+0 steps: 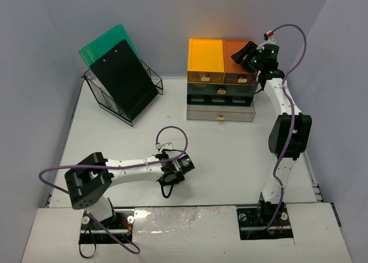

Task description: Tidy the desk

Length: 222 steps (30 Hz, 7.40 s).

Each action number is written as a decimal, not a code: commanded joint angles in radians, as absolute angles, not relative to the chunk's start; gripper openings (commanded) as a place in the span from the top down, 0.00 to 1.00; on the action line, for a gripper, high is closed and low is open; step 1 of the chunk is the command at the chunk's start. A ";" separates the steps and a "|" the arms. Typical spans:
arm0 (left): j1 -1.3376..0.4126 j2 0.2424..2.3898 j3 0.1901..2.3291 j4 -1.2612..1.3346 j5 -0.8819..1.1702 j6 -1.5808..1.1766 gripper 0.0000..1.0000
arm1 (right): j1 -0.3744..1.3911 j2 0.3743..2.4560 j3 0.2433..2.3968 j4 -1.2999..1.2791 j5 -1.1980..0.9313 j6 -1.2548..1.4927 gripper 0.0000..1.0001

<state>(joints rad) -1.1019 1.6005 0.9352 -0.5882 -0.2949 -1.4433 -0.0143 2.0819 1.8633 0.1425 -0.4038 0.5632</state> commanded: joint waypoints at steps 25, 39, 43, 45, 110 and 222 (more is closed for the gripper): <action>-1.055 1.728 0.941 -0.553 -0.152 -1.348 0.74 | -0.046 2.192 1.773 -0.225 -0.397 0.583 0.44; -1.055 1.807 0.990 -0.609 -0.091 -1.271 0.89 | -0.073 2.184 1.769 -0.209 -0.413 0.599 0.44; -1.056 1.822 0.996 -0.613 -0.086 -1.265 0.99 | -0.074 2.185 1.768 -0.208 -0.416 0.601 0.44; -1.061 1.820 0.997 -0.614 -0.093 -1.269 1.00 | -0.074 2.182 1.765 -0.207 -0.416 0.601 0.44; -0.678 2.308 2.573 -1.105 0.383 0.282 1.00 | -0.003 2.109 1.766 -0.313 -0.337 0.517 0.44; -0.912 1.904 1.550 -0.097 -0.227 -0.191 0.37 | 0.074 2.141 1.814 -0.366 -0.297 0.501 0.44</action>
